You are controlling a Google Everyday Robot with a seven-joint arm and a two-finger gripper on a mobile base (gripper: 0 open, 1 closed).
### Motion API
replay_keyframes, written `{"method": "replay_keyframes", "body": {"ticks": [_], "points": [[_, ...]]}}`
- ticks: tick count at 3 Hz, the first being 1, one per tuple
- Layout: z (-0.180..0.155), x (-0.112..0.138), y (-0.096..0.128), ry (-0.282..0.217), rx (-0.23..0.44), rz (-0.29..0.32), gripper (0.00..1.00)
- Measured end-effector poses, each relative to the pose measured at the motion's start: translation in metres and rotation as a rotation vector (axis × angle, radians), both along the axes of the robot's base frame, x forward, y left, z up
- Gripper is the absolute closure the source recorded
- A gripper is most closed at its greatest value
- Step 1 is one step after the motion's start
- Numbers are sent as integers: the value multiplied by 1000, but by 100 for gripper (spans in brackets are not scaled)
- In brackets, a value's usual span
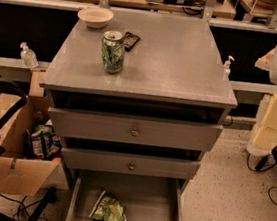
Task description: Pick green jalapeno chip bag from bottom drawer and place on counter
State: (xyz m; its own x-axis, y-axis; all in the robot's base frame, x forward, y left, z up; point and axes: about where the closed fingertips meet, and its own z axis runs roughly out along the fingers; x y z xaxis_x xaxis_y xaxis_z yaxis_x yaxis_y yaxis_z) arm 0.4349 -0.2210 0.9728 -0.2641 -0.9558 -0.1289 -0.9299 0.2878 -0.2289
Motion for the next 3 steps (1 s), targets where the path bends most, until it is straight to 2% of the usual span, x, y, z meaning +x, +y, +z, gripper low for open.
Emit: {"method": "replay_keyframes", "body": {"ticks": [1, 2, 3], "points": [[0, 0, 0, 0, 0, 0, 0], [-2, 0, -1, -58, 15, 17, 0], [-21, -19, -6, -137, 52, 58, 0]]}}
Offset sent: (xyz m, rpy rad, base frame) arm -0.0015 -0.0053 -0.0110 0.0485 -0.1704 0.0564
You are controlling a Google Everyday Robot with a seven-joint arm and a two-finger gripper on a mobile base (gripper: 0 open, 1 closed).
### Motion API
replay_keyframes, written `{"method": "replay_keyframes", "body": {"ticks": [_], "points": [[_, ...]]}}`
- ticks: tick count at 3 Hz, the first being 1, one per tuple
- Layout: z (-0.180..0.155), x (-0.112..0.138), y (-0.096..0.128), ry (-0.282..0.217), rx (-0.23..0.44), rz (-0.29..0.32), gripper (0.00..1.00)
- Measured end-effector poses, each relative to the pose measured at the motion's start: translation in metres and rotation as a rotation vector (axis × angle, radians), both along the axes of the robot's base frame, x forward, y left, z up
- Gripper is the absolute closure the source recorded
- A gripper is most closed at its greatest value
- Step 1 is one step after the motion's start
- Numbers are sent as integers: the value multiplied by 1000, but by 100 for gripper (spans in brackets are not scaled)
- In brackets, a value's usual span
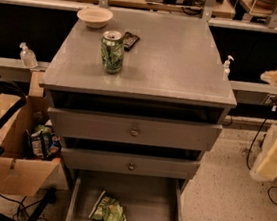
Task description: Pick green jalapeno chip bag from bottom drawer and place on counter
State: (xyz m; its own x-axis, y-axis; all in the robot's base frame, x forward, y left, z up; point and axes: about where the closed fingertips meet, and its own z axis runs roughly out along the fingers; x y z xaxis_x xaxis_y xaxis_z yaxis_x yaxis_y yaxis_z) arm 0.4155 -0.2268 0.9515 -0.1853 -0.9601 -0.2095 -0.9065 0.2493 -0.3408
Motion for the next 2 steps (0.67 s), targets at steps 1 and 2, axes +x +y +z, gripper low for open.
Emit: {"method": "replay_keyframes", "body": {"ticks": [1, 2], "points": [[-70, -2, 3, -31, 114, 6, 0], [-108, 20, 12, -83, 188, -13, 0]]}}
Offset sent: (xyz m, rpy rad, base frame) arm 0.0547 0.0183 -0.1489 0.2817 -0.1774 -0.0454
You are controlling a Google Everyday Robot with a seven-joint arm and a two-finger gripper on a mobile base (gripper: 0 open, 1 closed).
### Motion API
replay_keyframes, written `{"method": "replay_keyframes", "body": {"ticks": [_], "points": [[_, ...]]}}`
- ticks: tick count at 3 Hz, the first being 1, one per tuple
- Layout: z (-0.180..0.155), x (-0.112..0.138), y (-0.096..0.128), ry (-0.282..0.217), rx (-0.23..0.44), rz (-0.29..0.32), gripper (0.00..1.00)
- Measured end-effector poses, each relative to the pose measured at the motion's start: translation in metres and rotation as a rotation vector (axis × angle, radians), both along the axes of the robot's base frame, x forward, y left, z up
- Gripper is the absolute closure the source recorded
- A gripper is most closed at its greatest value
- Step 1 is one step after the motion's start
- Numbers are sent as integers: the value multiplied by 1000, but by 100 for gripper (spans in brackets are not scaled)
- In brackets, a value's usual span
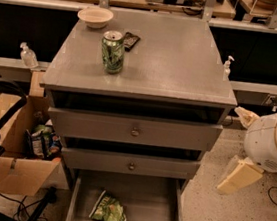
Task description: Pick green jalapeno chip bag from bottom drawer and place on counter
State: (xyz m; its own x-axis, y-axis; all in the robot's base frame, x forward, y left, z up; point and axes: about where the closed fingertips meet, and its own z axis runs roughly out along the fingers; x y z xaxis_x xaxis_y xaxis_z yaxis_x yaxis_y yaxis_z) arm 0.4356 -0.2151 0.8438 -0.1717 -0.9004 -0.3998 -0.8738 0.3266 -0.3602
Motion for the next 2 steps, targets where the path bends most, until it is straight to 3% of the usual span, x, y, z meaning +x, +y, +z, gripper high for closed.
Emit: {"method": "replay_keyframes", "body": {"ticks": [1, 2], "points": [[6, 12, 0, -50, 3, -15, 0], [7, 12, 0, -50, 3, -15, 0]]}}
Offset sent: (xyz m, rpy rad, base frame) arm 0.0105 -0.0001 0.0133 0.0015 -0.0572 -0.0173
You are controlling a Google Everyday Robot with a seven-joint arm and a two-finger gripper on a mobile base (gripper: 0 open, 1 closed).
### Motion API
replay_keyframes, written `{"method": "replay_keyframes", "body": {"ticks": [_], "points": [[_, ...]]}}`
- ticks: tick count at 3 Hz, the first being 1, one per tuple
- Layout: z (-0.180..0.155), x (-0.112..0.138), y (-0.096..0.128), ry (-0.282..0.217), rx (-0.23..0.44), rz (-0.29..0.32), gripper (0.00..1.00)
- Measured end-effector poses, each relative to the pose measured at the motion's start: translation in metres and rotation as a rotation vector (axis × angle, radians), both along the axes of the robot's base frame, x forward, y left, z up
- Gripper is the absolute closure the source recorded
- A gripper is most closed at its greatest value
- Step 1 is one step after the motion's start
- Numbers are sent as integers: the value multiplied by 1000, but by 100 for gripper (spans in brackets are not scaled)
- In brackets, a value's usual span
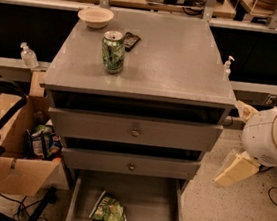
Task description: Pick green jalapeno chip bag from bottom drawer and place on counter
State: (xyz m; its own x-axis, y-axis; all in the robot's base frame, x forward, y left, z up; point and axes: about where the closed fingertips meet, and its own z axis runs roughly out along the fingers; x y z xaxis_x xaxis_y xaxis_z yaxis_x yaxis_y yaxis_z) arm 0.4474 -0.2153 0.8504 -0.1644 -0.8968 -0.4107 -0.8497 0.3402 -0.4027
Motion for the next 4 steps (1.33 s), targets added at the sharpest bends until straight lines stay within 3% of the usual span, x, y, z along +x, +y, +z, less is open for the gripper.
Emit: {"method": "replay_keyframes", "body": {"ticks": [1, 2, 3, 4], "points": [[-24, 4, 16, -1, 36, -3, 0], [-122, -2, 73, 98, 163, 6, 0], [-200, -5, 124, 146, 309, 23, 0], [-243, 17, 160, 95, 437, 20, 0]]}}
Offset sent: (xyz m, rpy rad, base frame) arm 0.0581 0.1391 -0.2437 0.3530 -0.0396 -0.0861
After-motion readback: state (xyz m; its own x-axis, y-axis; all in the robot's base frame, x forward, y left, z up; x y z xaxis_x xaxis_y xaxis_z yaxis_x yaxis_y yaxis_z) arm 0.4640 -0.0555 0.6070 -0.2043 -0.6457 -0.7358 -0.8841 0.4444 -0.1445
